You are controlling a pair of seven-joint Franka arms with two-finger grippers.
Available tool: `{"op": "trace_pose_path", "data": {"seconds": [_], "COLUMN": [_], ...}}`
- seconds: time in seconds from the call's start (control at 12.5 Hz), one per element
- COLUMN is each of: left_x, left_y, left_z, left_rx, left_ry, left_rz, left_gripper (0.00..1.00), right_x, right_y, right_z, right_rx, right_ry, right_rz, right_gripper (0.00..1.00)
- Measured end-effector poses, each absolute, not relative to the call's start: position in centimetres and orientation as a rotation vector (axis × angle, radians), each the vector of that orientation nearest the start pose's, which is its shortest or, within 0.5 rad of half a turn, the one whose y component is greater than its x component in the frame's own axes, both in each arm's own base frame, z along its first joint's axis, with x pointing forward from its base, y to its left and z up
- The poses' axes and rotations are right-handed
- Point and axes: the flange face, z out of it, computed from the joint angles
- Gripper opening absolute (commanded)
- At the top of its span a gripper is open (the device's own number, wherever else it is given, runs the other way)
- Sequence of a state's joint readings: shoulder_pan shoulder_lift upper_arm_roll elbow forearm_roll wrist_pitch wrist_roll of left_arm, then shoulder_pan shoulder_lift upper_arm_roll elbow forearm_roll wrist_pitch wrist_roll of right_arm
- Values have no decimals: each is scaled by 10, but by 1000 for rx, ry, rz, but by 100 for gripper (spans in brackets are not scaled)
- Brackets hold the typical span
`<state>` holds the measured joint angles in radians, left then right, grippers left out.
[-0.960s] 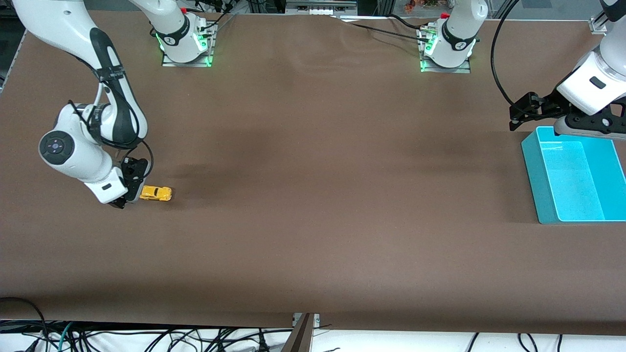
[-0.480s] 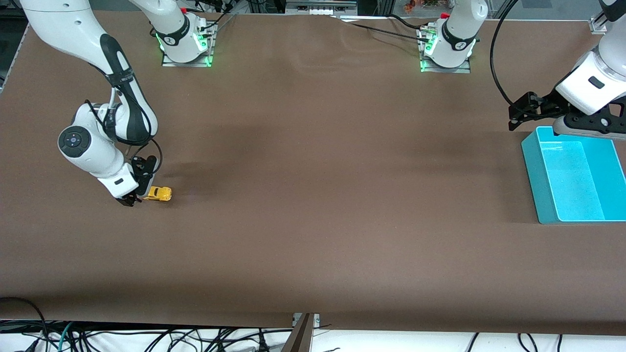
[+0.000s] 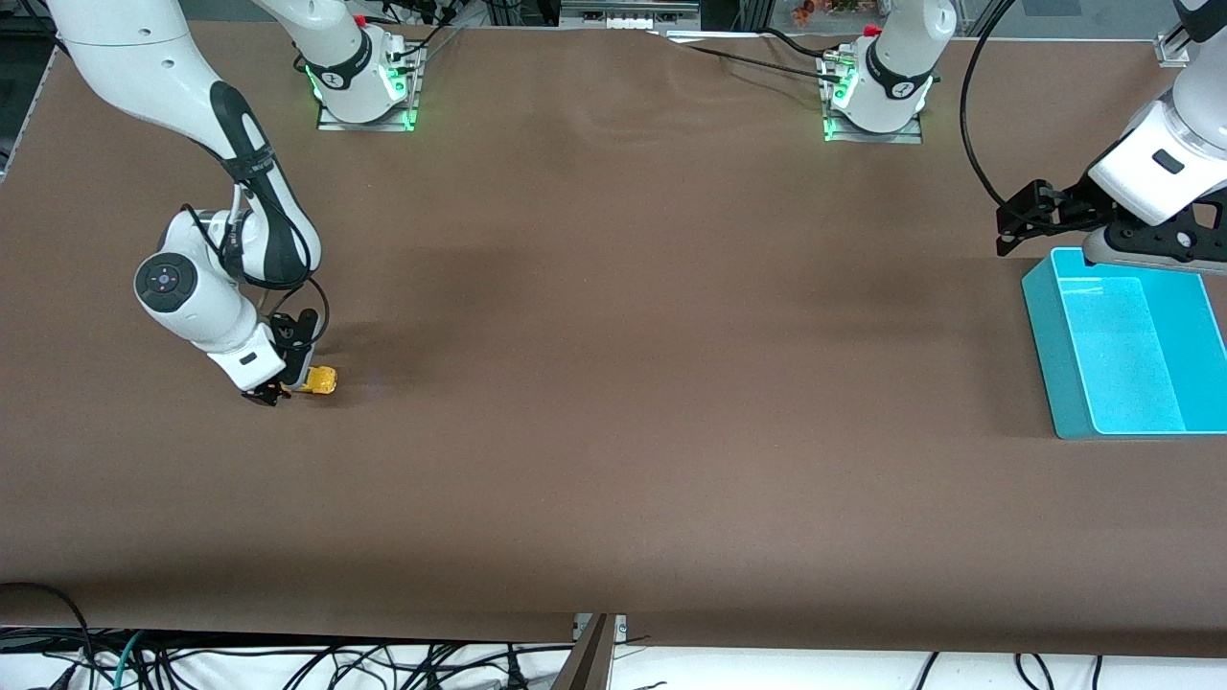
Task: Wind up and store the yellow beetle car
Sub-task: 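Lower the right gripper and close it on the yellow car, then pull the car back along the table and open the right gripper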
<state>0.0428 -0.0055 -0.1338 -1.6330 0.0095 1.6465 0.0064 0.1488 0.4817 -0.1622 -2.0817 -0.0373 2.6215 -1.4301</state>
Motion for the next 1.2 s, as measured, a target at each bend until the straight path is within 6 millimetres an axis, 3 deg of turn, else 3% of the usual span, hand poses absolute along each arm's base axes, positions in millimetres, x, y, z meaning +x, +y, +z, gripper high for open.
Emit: {"op": "trace_pose_path", "data": {"seconds": [0.16,0.56,0.72,1.04,1.2], "left_x": [557,557,557,556,556], "left_y": [-50,-50,-50,-50,-50], "left_z": [605,605,605,605,604], "left_rx": [-3128,-3128,-3128,-3128,-3128], "left_ry": [154,154,154,154,154], "left_rz": [-30,-30,-29,-28,-25], "left_gripper": [100,100,100,100,100], "right_x": [593,594,593,588,585], "right_y": [-5,-4,-15,-99,-125], "right_z": [200,201,201,200,200], "right_rx": [-2410,-2397,-2369,-2353,-2350], "right_ry": [-2186,-2201,-2230,-2272,-2289], "right_rz": [21,20,27,29,28], "right_gripper": [30,31,31,32,32]}}
